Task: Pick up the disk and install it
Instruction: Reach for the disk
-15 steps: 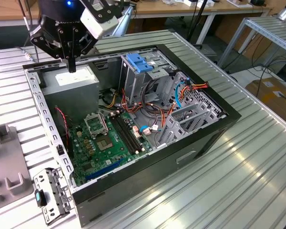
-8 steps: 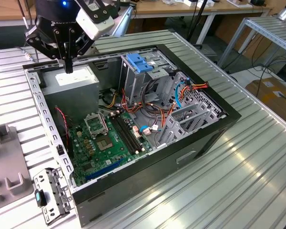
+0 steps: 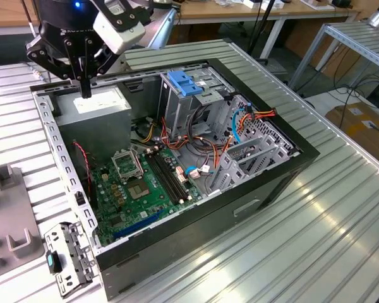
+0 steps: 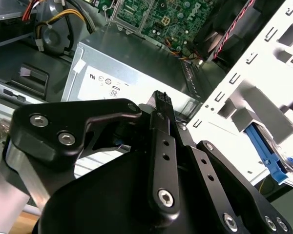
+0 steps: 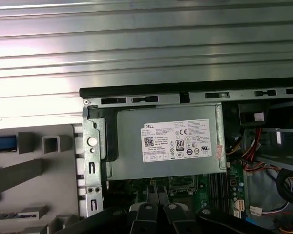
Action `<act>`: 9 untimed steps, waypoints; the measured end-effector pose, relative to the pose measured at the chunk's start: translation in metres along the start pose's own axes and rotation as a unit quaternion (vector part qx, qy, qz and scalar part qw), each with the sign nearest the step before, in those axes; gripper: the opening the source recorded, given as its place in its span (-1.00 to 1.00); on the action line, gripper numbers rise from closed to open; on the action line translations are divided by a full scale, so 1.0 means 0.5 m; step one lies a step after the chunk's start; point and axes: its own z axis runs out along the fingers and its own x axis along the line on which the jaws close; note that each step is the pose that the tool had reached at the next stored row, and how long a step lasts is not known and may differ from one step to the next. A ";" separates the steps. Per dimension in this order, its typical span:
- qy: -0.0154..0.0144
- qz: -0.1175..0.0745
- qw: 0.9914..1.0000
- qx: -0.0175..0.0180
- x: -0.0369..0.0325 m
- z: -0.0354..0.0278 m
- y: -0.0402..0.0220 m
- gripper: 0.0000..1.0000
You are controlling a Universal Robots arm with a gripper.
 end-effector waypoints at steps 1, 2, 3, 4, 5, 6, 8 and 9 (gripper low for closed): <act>0.000 0.000 1.000 0.000 0.002 0.000 0.000 -0.79; 0.000 0.000 1.000 0.000 0.004 0.000 0.000 -0.79; 0.000 0.000 1.000 0.000 0.006 0.000 0.000 -0.79; 0.000 0.000 1.000 0.000 0.009 0.000 -0.001 -0.79; 0.000 0.000 1.000 0.000 0.011 0.000 -0.001 -0.79; 0.000 0.000 1.000 0.000 0.012 0.000 -0.001 -0.79; 0.000 0.000 1.000 0.000 0.015 0.000 -0.001 -0.79; 0.000 0.000 1.000 0.000 0.018 0.000 -0.001 -0.79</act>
